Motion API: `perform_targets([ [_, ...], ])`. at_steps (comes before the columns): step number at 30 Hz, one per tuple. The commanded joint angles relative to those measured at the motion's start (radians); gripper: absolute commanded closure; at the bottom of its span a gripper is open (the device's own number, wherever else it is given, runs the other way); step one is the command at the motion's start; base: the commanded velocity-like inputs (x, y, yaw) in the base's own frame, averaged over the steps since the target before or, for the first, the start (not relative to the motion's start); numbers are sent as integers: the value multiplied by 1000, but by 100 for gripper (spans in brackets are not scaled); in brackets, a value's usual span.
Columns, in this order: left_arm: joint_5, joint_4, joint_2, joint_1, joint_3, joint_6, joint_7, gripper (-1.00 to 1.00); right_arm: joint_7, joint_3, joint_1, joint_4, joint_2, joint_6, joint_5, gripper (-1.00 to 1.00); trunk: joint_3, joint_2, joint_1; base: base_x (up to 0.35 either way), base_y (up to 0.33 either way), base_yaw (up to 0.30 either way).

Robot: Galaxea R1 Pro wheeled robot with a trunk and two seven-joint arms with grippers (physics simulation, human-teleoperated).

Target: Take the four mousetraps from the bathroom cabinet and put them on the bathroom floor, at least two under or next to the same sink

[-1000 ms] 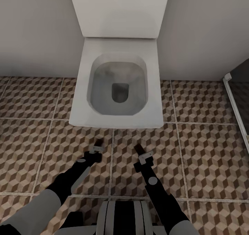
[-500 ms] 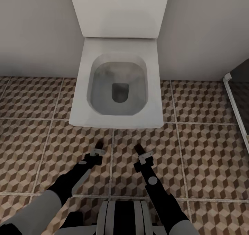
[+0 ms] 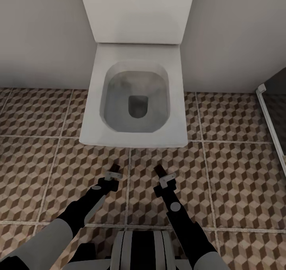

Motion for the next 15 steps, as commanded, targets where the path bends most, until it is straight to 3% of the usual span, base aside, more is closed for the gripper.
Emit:
perform_targets([
  [1, 26, 32, 1, 0, -11, 2, 11, 100, -6, 2, 0, -1, 0, 8, 10, 100, -1, 0, 0, 0, 0, 0],
  [15, 26, 32, 0, 0, -11, 1, 11, 100, 3, 4, -1, -1, 0, -15, 10, 100, -1, 0, 0, 0, 0, 0],
])
